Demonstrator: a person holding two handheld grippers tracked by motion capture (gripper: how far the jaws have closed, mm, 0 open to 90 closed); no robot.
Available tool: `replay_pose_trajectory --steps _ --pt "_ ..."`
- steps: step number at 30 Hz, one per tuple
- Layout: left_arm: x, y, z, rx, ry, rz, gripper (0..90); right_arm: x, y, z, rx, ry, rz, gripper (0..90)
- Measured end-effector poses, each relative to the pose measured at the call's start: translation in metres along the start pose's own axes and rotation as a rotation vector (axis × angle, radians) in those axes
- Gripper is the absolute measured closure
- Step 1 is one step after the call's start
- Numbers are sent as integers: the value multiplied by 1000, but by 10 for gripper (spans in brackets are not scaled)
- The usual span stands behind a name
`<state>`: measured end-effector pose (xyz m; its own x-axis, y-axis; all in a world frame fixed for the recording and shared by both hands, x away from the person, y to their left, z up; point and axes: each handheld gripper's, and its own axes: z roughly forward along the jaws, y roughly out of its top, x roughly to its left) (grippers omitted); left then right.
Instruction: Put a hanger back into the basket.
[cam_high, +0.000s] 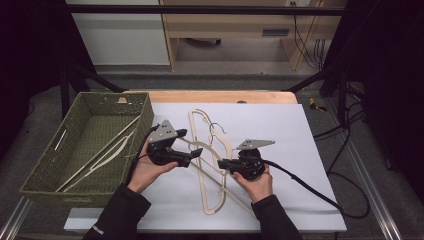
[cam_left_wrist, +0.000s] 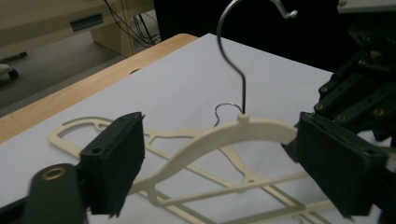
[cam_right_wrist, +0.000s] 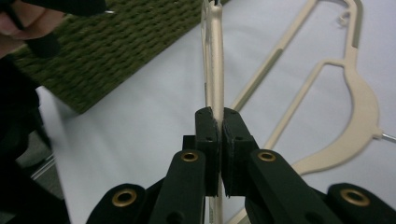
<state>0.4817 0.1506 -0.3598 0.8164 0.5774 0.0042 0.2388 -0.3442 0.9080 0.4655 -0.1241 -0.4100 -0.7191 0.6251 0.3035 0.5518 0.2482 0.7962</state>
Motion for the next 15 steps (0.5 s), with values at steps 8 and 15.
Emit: replay_pose_trajectory --steps 8,15 --pt "-12 -9 -16 52 -35 63 155 12 2 -30 -1 115 -119 876" --pt "-22 -19 -4 161 -91 139 267 19 -4 -35 44 177 -182 877"
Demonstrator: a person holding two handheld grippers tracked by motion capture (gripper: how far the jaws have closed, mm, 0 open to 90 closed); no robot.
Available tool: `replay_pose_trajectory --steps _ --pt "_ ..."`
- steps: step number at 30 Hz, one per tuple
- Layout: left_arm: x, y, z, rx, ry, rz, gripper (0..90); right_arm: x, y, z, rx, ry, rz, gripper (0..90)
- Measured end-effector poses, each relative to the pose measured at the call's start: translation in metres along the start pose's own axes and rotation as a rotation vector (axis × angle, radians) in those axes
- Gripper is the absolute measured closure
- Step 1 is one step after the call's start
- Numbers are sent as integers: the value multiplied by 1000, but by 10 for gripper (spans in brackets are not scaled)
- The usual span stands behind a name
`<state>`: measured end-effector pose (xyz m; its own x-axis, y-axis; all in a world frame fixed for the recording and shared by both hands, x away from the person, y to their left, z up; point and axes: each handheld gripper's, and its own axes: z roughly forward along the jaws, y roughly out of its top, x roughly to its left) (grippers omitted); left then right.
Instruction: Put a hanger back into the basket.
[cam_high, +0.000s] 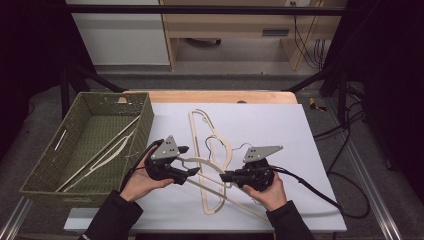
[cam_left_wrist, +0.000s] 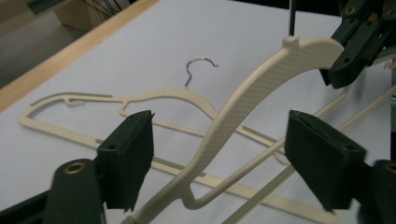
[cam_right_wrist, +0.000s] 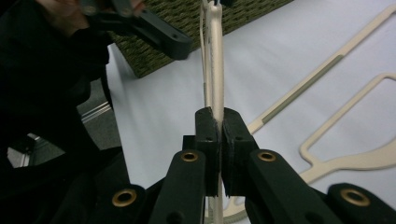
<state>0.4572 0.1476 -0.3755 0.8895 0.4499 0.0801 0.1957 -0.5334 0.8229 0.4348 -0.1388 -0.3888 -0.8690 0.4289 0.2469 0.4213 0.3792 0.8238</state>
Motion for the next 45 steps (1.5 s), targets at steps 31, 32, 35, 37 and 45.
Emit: replay_pose_trajectory --steps 31,32,35,37,45 --pt "-30 -15 1 45 -120 8 831 2 -6 3 -22 -114 -86 623" --pt "-31 -15 1 48 -128 11 838 2 -7 2 -28 -119 -85 611" --pt "-37 -14 2 54 -133 22 861 0 -8 -1 -49 -137 -82 558" --pt "-40 -13 2 53 -113 29 863 -2 -9 -4 -66 -152 -76 515" --pt "-39 -9 -7 1 -66 -17 863 -9 -15 -31 -164 -251 -42 308"
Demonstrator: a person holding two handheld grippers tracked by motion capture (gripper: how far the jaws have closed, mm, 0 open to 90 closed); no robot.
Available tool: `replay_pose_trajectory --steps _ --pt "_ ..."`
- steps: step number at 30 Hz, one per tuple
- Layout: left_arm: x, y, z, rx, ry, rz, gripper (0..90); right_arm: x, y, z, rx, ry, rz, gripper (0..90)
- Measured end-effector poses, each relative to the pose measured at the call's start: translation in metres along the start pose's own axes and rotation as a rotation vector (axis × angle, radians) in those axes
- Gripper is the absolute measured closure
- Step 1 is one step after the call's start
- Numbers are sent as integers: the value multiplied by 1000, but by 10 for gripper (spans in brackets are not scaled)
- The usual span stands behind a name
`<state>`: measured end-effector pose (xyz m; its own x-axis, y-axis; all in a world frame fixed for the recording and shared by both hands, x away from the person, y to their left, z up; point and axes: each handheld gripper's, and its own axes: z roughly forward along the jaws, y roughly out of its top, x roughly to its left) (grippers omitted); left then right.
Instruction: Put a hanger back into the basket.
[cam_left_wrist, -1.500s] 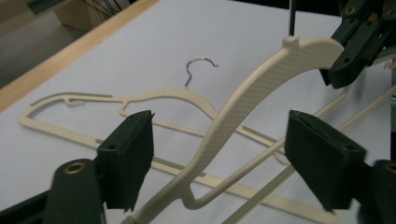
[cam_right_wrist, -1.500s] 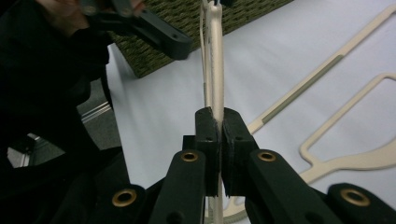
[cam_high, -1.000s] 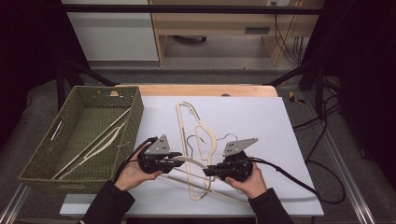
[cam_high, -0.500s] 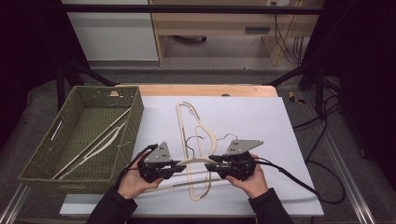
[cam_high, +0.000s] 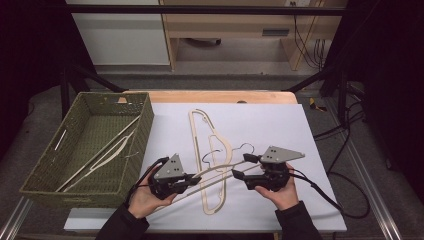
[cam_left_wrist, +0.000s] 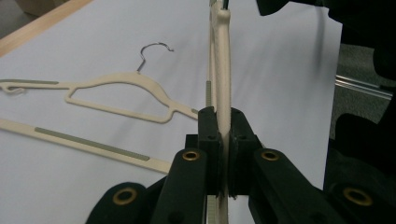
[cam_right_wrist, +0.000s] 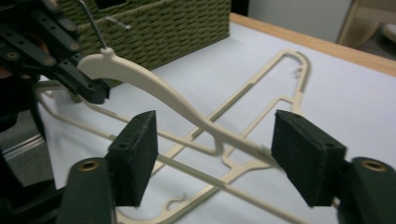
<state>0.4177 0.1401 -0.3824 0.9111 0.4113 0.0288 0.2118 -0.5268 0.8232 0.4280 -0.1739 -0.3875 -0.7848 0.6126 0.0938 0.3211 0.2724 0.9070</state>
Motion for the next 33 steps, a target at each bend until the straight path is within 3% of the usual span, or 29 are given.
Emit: replay_pose_trajectory --steps 4,9,12,21,28,33 --pt "3 4 -10 -38 44 -33 863 -7 -2 -11 -32 -50 30 182" --pt "3 14 -29 -98 75 -45 862 -13 -4 -23 -48 -100 49 131" --pt "2 21 -42 -131 92 -32 862 -16 -6 -28 -54 -119 71 118" --pt "5 53 -86 -154 165 18 862 -25 -9 -35 -60 -169 103 61" --pt "23 73 -123 -172 226 37 862 -27 -11 -36 -66 -194 116 48" --pt "46 72 -148 -181 278 9 862 -28 -12 -36 -68 -202 104 37"
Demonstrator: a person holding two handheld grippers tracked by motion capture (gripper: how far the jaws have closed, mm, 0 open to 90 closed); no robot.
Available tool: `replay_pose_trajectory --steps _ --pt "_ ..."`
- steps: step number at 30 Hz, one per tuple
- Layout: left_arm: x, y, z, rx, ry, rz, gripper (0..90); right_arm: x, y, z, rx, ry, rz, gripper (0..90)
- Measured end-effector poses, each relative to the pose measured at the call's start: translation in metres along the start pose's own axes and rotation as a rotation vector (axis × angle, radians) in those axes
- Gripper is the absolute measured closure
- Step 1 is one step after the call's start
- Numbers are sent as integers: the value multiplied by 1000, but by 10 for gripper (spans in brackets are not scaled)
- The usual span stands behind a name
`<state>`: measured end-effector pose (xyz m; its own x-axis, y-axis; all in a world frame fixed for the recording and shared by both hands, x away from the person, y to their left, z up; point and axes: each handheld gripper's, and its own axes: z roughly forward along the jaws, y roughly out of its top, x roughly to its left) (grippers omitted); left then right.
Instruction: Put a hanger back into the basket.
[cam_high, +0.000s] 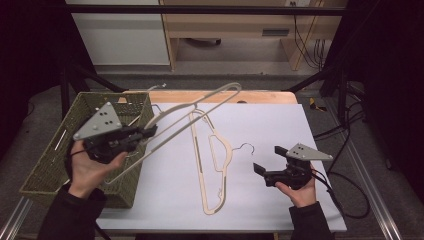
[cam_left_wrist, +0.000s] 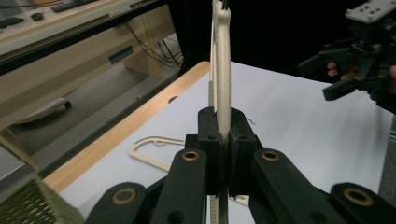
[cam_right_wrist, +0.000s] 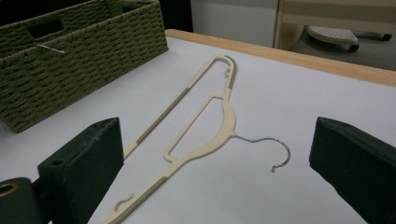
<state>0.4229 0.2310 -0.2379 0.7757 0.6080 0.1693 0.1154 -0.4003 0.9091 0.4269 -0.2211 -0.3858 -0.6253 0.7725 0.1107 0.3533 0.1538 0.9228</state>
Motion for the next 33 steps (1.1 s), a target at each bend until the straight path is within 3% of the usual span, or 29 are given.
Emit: replay_pose_trajectory --steps 7,12,25,33 --pt "40 -14 -22 -3 106 -50 862 0 -1 1 7 -3 -1 36" --pt "63 -25 -38 22 173 -55 862 0 -1 2 7 -4 3 35" --pt "104 -55 -60 64 238 -81 862 0 -2 4 18 -5 2 35" --pt "122 -73 -65 107 267 -57 861 0 -2 4 21 -2 -4 35"
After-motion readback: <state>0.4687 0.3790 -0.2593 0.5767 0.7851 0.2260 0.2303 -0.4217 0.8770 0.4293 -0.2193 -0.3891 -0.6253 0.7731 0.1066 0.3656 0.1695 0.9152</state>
